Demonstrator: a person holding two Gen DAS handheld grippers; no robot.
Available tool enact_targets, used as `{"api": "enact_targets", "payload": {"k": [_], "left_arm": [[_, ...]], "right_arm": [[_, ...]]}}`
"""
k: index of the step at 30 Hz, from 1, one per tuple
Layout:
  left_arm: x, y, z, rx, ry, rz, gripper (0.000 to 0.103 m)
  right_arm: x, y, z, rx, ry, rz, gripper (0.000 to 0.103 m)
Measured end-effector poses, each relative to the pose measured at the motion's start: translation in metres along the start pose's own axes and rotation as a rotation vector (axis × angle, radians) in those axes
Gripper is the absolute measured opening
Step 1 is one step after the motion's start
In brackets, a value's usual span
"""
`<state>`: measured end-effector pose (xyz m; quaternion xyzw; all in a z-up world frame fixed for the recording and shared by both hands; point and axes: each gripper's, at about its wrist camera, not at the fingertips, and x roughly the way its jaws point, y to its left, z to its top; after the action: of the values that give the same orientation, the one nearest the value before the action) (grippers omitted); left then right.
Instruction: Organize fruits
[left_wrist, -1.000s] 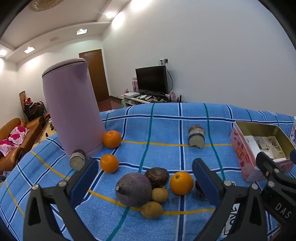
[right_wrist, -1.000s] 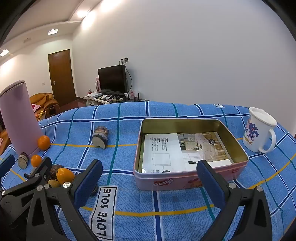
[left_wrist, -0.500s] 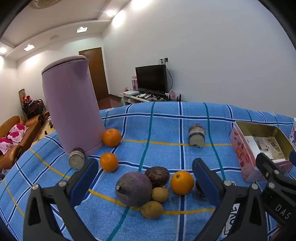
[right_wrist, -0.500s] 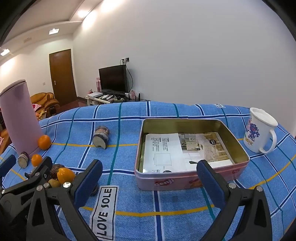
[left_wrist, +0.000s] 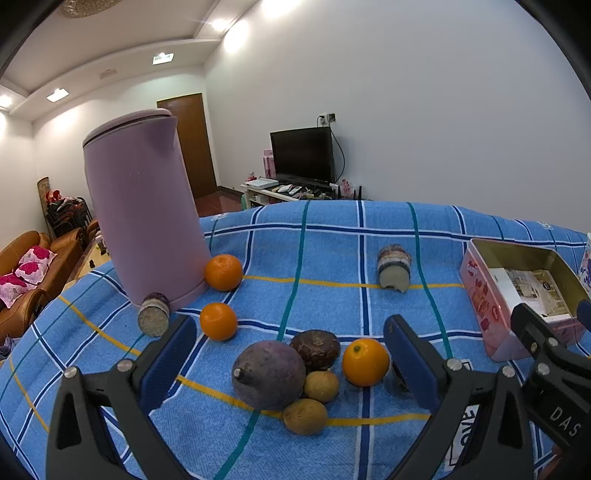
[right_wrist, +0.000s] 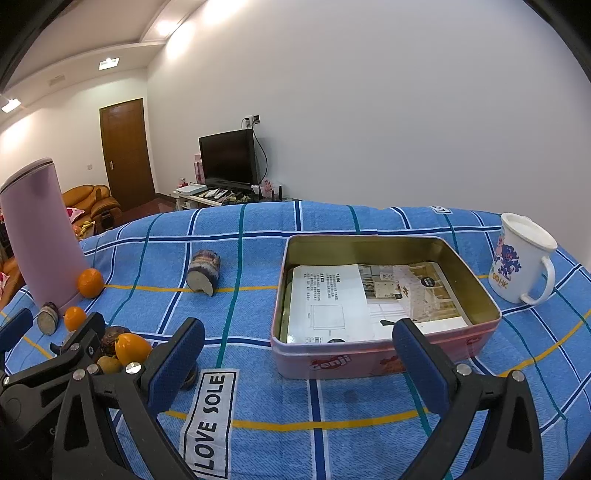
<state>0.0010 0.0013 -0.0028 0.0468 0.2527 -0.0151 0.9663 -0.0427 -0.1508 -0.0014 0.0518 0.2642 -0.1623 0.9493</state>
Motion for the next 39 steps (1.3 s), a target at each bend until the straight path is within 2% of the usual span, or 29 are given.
{"api": "enact_targets", "payload": {"k": [18, 33, 39], "left_arm": [[0.0, 0.0, 0.0, 0.0, 0.003, 0.0, 0.103], [0.003, 0.008, 0.0, -0.009, 0.018, 0.004, 0.103], [0.007, 0.036, 0.01, -0.047, 0.003, 0.06, 0.103]], "right_arm": [[0.0, 0.001, -0.001, -0.003, 0.0, 0.013, 0.102], [-0.002, 0.006, -0.002, -0.021, -0.002, 0.059, 0.102], [-0.001, 0.007, -0.002, -0.026, 0.004, 0.078, 0.101]]}}
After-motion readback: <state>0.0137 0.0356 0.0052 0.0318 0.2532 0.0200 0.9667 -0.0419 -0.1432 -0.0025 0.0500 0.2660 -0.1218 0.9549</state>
